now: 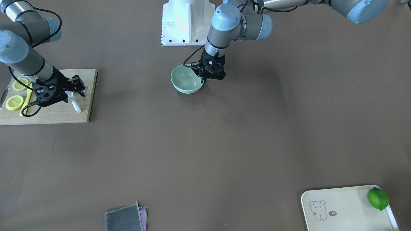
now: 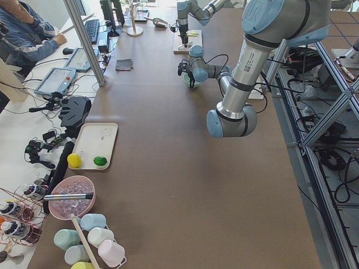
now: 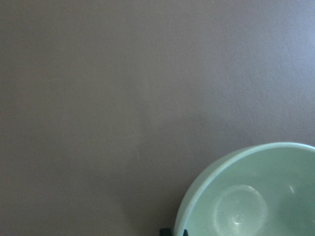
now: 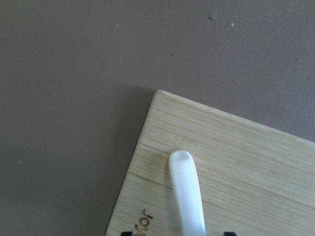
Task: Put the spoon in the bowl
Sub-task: 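Grasp the white spoon on the cutting board with the right gripper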
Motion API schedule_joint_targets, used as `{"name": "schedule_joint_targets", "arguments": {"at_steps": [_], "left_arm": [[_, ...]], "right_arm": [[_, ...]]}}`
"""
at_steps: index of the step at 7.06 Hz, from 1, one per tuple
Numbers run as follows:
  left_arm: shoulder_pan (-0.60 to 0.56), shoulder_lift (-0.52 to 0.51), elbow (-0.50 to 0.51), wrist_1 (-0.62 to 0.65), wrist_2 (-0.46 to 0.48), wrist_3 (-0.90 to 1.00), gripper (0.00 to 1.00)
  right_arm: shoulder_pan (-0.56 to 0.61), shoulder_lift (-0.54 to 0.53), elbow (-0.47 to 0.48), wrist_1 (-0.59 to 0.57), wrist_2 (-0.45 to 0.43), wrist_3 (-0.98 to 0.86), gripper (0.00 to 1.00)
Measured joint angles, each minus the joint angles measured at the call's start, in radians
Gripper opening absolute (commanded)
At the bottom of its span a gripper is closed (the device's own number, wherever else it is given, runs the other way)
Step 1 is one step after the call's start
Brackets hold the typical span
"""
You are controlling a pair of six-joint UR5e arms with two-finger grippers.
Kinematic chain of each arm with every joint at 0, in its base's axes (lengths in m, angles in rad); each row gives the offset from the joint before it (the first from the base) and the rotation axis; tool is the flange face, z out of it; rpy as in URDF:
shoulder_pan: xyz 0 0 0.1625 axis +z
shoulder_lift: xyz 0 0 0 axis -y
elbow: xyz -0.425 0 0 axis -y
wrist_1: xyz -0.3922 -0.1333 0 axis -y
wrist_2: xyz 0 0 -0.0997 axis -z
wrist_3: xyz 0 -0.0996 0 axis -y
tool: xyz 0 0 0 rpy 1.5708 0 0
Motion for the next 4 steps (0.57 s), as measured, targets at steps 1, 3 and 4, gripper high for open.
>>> {"name": "schedule_joint_targets", "arguments": {"at_steps": [1, 3, 4], "left_arm": [[0.0, 0.0, -0.001, 0.0, 0.0, 0.0, 0.01], [-0.001, 0.003, -0.003, 0.002, 0.0, 0.0, 0.97], [-0.006, 0.006, -0.009, 0.007, 0.001, 0.001, 0.97]], "right_arm": [[-0.001, 0.0, -0.003, 0.0, -0.001, 0.0, 0.1], [-0.001, -0.001, -0.007, 0.0, 0.0, -0.002, 0.0], [0.0, 0.0, -0.007, 0.001, 0.001, -0.004, 0.0]]}}
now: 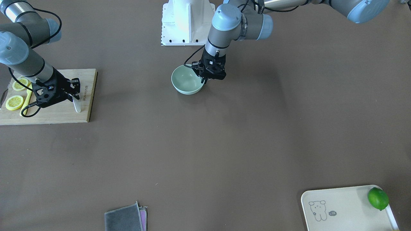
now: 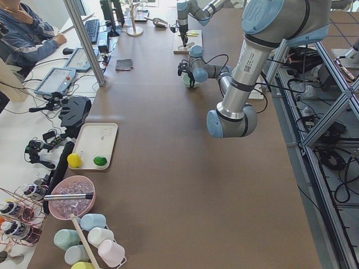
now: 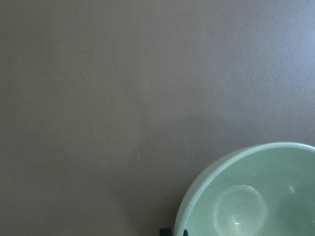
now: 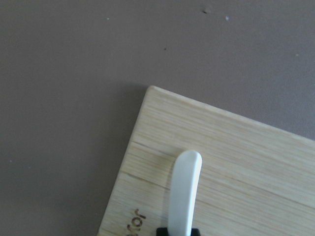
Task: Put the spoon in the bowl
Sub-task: 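Lift the spoon with the right gripper while the left gripper withdraws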
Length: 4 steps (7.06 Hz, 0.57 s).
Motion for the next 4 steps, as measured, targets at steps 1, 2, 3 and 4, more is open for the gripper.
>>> {"name": "schedule_joint_targets", "arguments": {"at_steps": [1, 2, 3, 4], "left_arm": [[-0.015, 0.004, -0.02, 0.012, -0.002, 0.002, 0.97], [-0.041, 0.016, -0.068, 0.045, -0.009, 0.016, 0.97], [-0.083, 0.051, -0.142, 0.09, -0.037, 0.066, 0.97], [-0.14, 0.1, -0.203, 0.116, -0.088, 0.137, 0.97]], "right_arm": [[0.001, 0.001, 0.0, 0.0, 0.001, -0.002, 0.0], [0.004, 0.003, 0.004, 0.0, 0.003, -0.002, 0.0], [0.01, 0.014, 0.011, 0.0, 0.005, 0.003, 0.0], [0.015, 0.044, 0.017, -0.001, 0.006, 0.023, 0.0]]}}
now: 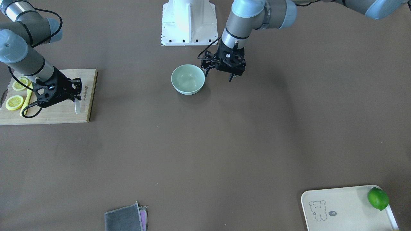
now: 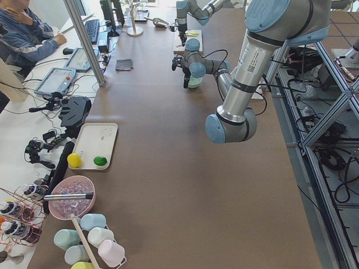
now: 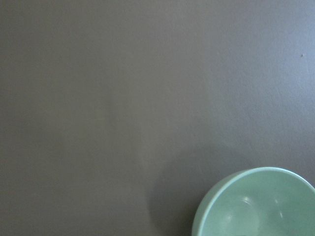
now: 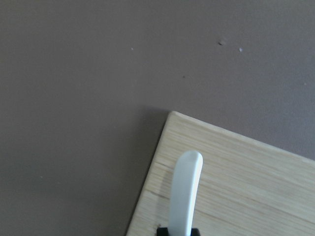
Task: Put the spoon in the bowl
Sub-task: 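Lift the spoon with the right gripper while the left gripper withdraws, then carry the spoon over the bowl and lower it in with the right gripper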
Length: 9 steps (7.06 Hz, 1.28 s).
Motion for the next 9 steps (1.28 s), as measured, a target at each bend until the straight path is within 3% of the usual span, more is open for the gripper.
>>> {"name": "schedule_joint_targets", "arguments": {"at_steps": [3, 5, 8, 9], "left_arm": [[-0.197, 0.133, -0.041, 0.014, -0.144, 0.26, 0.97], [-0.291, 0.192, -0.032, 0.011, -0.203, 0.395, 0.97], [-0.335, 0.214, -0.025, 0.009, -0.222, 0.445, 0.97], [-0.337, 0.215, -0.025, 0.009, -0.222, 0.446, 0.97]], "right_arm": [[-0.055, 0.175, 0.002, -0.002, -0.017, 0.286, 0.0], [-0.183, 0.33, -0.004, -0.01, -0.128, 0.552, 0.0], [-0.341, 0.453, -0.024, -0.015, -0.325, 0.788, 0.0], [-0.367, 0.472, -0.037, -0.015, -0.367, 0.815, 0.42]]}}
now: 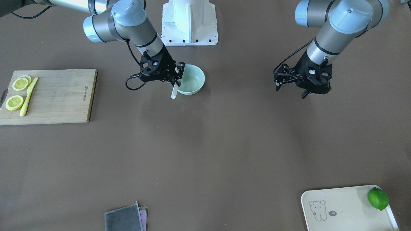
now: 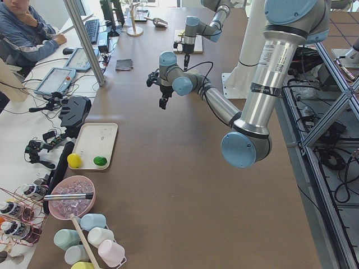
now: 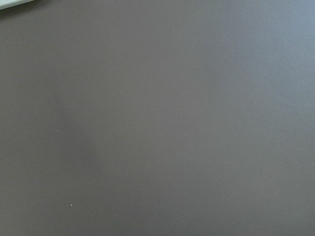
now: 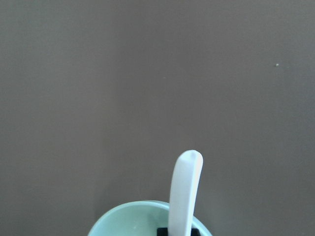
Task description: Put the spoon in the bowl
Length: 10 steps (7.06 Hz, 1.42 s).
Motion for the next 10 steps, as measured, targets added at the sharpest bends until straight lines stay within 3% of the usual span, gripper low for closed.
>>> {"name": "schedule_joint_targets", "arguments": {"at_steps": [1, 4, 7, 10], "left_arm": [[0.0, 0.0, 0.0, 0.0, 0.0, 0.0, 0.97], [-0.004, 0.002, 0.001, 0.002, 0.0, 0.001, 0.97], [-0.068, 0.03, 0.023, 0.011, -0.02, 0.126, 0.97], [-0.277, 0.104, 0.13, 0.015, -0.166, 0.423, 0.97]], "right_arm": [[-0.016, 0.014, -0.012, 0.0, -0.029, 0.032, 0.99], [0.002, 0.011, -0.017, -0.004, -0.035, 0.079, 1.0], [0.187, -0.139, 0.107, -0.057, 0.172, -0.026, 1.0], [0.459, -0.37, 0.133, -0.074, 0.373, -0.441, 1.0]]}}
